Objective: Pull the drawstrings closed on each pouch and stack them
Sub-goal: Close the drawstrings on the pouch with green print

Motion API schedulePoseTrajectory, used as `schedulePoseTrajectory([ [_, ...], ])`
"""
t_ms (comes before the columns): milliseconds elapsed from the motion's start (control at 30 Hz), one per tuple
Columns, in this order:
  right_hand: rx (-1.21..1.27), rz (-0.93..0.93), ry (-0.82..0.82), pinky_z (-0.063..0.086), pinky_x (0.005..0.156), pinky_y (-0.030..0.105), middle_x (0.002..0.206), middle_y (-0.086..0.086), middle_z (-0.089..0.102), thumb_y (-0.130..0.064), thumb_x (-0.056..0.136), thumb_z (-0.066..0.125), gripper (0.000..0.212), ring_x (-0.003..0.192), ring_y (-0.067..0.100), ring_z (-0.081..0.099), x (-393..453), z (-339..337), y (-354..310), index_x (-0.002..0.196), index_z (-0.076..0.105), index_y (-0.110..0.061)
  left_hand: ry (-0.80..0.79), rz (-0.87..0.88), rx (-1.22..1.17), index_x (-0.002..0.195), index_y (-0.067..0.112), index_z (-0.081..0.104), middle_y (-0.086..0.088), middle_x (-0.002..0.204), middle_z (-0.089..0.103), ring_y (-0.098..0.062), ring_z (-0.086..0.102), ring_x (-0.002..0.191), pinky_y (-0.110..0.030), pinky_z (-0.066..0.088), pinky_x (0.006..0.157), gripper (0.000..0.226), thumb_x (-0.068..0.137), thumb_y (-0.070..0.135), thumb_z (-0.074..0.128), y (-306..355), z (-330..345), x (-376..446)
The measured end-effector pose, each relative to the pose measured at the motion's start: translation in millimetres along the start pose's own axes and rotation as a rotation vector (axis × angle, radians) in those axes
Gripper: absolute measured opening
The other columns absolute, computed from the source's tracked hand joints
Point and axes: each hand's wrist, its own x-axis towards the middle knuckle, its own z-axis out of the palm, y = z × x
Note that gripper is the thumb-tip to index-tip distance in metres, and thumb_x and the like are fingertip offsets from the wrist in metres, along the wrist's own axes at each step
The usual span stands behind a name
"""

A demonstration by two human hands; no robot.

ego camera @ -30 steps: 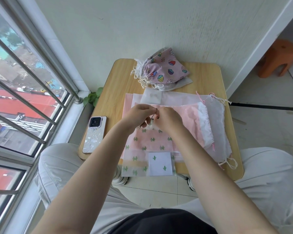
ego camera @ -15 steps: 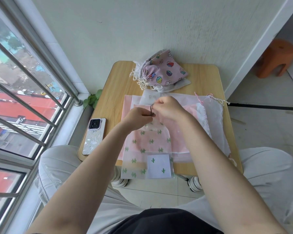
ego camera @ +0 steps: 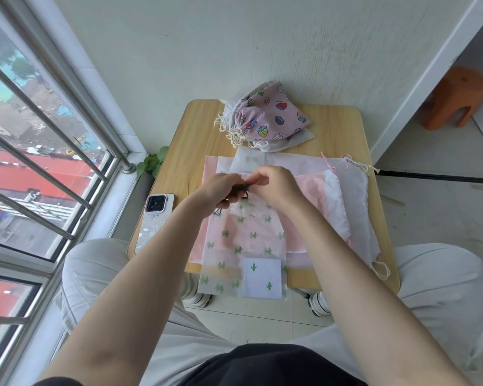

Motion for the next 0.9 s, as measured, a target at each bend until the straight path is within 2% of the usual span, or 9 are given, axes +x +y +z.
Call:
schedulePoseTrajectory([
  [200,-0.16,0.043,-0.085,0.05,0.077,0.027,0.085,-0.003,0.067,-0.011,0.087,0.065,0.013,0.081,0.015,0.064,2.1,-17.3,3.8,0.083,0.063,-0.023,0.008,0.059,0.071,0.091,0.005,0.068,0.003,0.06,0.057,-0.01,0.037,0.048,-0.02,0.022,0.044,0.023,0.095,0.013,0.047,-2.8,-2.1,-1.7],
  [300,-0.099,0.084,-0.141,0.051,0.082,0.031,0.094,0.003,0.069,-0.012,0.086,0.065,0.014,0.086,0.019,0.066,0.3,-24.1,3.1,0.082,0.059,-0.024,0.032,0.137,0.091,0.096,0.006,0.063,0.002,0.066,0.063,-0.01,0.038,0.05,-0.017,0.025,0.042,0.016,0.096,0.006,0.047,-4.9,-0.4,-1.4],
  [367,0.008,0.092,-0.142,0.05,0.081,0.029,0.097,0.001,0.069,-0.012,0.081,0.07,0.017,0.086,0.014,0.065,-2.6,-22.2,-1.9,0.087,0.057,-0.022,0.047,0.191,0.116,0.099,0.008,0.057,-0.001,0.073,0.067,-0.011,0.04,0.052,-0.016,0.028,0.042,0.006,0.096,0.007,0.053,-4.5,3.0,-1.5],
  [433,0.107,0.074,-0.149,0.052,0.081,0.027,0.098,0.004,0.071,-0.009,0.078,0.074,0.025,0.087,0.014,0.067,-4.9,-18.2,-5.1,0.091,0.055,-0.018,0.076,0.227,0.164,0.099,0.011,0.054,0.0,0.074,0.066,-0.007,0.045,0.053,-0.015,0.032,0.044,0.007,0.094,0.012,0.06,-2.6,6.5,-2.1],
  [500,0.095,0.038,-0.13,0.054,0.081,0.031,0.093,0.006,0.072,-0.005,0.077,0.075,0.027,0.082,0.016,0.067,-6.4,-14.6,-5.0,0.086,0.054,-0.019,0.116,0.234,0.187,0.097,0.012,0.054,0.001,0.073,0.065,-0.001,0.047,0.049,-0.014,0.032,0.043,0.013,0.092,0.016,0.065,-0.9,8.1,-1.4],
  [633,-0.049,0.016,-0.027,0.053,0.07,0.035,0.078,0.008,0.072,-0.007,0.069,0.079,0.027,0.079,0.026,0.068,-5.1,-9.8,-6.6,0.074,0.055,-0.019,0.22,0.216,0.15,0.089,0.011,0.06,0.0,0.072,0.072,-0.012,0.053,0.058,-0.023,0.037,0.05,0.023,0.084,0.026,0.076,-2.7,8.0,0.9],
  [700,-0.093,0.003,0.018,0.052,0.067,0.034,0.073,0.007,0.071,-0.008,0.068,0.08,0.025,0.076,0.024,0.068,-3.8,-7.7,-8.0,0.073,0.057,-0.016,0.264,0.201,0.104,0.084,0.009,0.066,-0.001,0.07,0.073,-0.003,0.057,0.054,-0.019,0.041,0.053,0.02,0.081,0.025,0.078,-3.4,7.8,-0.1],
  [800,-0.164,-0.032,0.058,0.052,0.066,0.031,0.071,0.003,0.069,-0.008,0.073,0.077,0.021,0.072,0.02,0.066,-4.3,-5.6,-6.5,0.074,0.058,-0.018,0.228,0.163,0.045,0.084,0.005,0.073,-0.002,0.073,0.075,-0.004,0.067,0.064,-0.016,0.046,0.057,0.021,0.081,0.024,0.078,-1.9,6.3,-2.9],
  [900,-0.202,-0.04,0.055,0.051,0.068,0.029,0.077,0.001,0.069,-0.01,0.079,0.073,0.012,0.076,0.017,0.066,-5.9,-5.2,-4.2,0.083,0.064,-0.017,0.158,0.133,0.081,0.084,0.011,0.077,-0.001,0.074,0.074,-0.008,0.063,0.067,-0.019,0.045,0.061,0.007,0.079,0.016,0.076,2.4,5.0,-7.8],
])
